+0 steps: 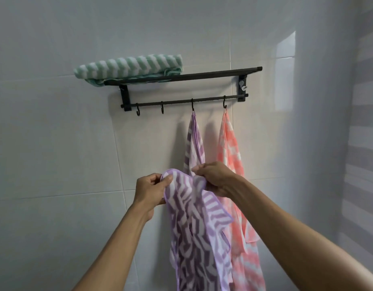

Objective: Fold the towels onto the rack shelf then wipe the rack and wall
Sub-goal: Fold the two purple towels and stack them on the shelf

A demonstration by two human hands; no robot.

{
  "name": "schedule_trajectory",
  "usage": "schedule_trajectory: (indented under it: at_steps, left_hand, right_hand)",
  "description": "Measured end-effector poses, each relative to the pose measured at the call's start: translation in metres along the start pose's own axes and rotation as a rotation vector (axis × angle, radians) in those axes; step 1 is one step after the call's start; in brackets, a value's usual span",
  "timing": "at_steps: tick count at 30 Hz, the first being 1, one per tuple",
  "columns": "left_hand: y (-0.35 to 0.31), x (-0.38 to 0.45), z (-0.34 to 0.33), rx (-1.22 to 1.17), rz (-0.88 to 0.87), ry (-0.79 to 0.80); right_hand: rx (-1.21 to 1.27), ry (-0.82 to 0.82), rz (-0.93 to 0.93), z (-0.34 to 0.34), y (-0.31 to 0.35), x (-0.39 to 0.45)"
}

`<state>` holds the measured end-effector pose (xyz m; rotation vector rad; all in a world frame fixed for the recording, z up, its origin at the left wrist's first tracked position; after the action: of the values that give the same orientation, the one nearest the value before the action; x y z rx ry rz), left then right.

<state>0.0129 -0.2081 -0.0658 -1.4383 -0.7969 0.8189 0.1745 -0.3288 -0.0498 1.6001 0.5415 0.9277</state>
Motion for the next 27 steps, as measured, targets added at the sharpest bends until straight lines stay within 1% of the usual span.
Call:
schedule_trajectory:
  at_steps: [2, 4, 5, 8, 10, 13, 16, 18, 22, 27]
  left_hand:
    - [0.000, -0.001, -0.008, -0.027, 0.000, 0.037]
    - [-0.002, -0.004, -0.015, -0.033, -0.015, 0.078]
    - [-0.003, -0.005, -0.017, -0.037, -0.018, 0.096]
    - [0.000, -0.004, -0.019, -0.036, 0.000, 0.153]
    - [0.001, -0.003, -0.020, -0.025, 0.008, 0.183]
    - [0.002, -0.004, -0.019, -0.046, 0.025, 0.194]
    - [0.004, -0.007, -0.019, -0.117, 0.066, 0.221]
    - [0.004, -0.009, -0.021, -0.128, 0.077, 0.263]
    - [0.003, -0.010, -0.027, -0.140, 0.085, 0.357]
    - [0.000, -0.013, -0.031, -0.207, 0.098, 0.388]
  right_hand:
    - [0.129, 0.090, -0.017, -0.013, 0.006, -0.009]
    - [0.105, 0.214, 0.022, -0.024, 0.012, -0.016]
    - [0.038, 0.237, 0.076, -0.026, 0.014, -0.017]
    - [-0.303, 0.164, 0.304, -0.019, 0.024, -0.010]
    - [-0.499, 0.149, 0.438, -0.022, 0.033, -0.009]
    - [-0.689, 0.194, 0.593, -0.034, 0.049, -0.013]
    - [-0.686, 0.230, 0.654, -0.045, 0.055, -0.015]
    - [-0.655, 0.191, 0.657, -0.046, 0.052, -0.011]
    - [-0.685, 0.120, 0.679, -0.045, 0.049, -0.006]
    - [-0.661, 0.126, 0.707, -0.048, 0.052, -0.007]
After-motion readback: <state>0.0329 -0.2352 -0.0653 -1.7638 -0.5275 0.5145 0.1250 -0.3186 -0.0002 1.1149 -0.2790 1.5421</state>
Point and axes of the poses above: each hand's wrist, its own x-axis towards the middle knuckle, its own z-axis out of the back of the hand, y = z × x, the point moved 9 cm from there along x, towards the middle knuckle, and after that the axes turned 15 degrees about z, right-handed, at the moved point
